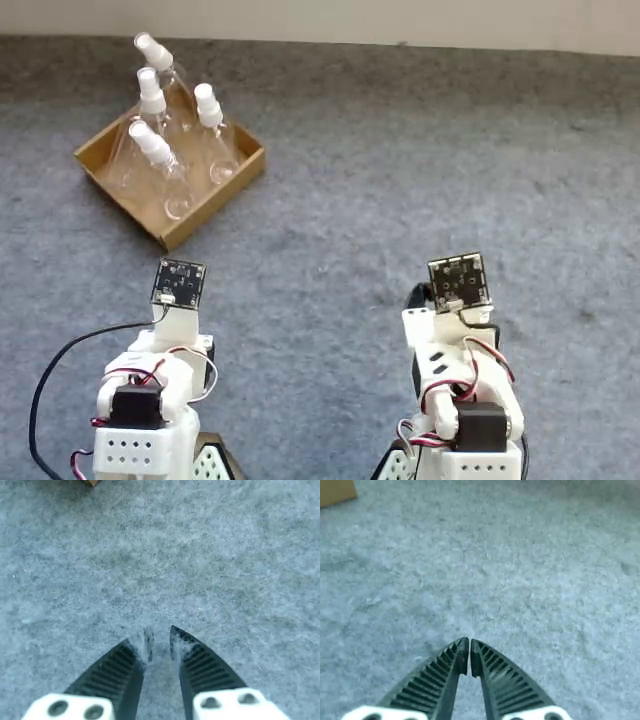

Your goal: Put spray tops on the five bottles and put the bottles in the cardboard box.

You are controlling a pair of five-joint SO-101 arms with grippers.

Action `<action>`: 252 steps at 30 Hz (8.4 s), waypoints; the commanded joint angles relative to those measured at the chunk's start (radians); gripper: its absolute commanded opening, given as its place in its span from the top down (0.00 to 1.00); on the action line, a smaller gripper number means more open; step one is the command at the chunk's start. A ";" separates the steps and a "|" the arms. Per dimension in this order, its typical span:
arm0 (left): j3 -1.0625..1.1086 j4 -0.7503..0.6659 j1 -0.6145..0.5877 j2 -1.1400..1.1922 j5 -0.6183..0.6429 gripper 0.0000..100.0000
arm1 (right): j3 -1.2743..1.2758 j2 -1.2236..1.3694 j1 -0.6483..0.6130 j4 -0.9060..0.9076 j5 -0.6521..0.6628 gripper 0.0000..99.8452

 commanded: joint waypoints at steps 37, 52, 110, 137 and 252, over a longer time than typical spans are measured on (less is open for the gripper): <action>0.021 0.008 -0.010 -0.016 0.017 1.00 | 0.272 -0.010 0.028 0.174 -0.193 0.99; 0.022 0.003 -0.033 -0.015 0.184 1.00 | 0.274 -0.010 0.093 0.174 -0.241 0.99; 0.022 0.003 -0.033 -0.015 0.186 1.00 | 0.275 -0.010 0.093 0.174 -0.241 0.99; 0.022 0.003 -0.033 -0.015 0.186 1.00 | 0.275 -0.010 0.093 0.174 -0.241 0.99; 0.022 0.003 -0.033 -0.015 0.186 1.00 | 0.275 -0.010 0.093 0.174 -0.241 0.99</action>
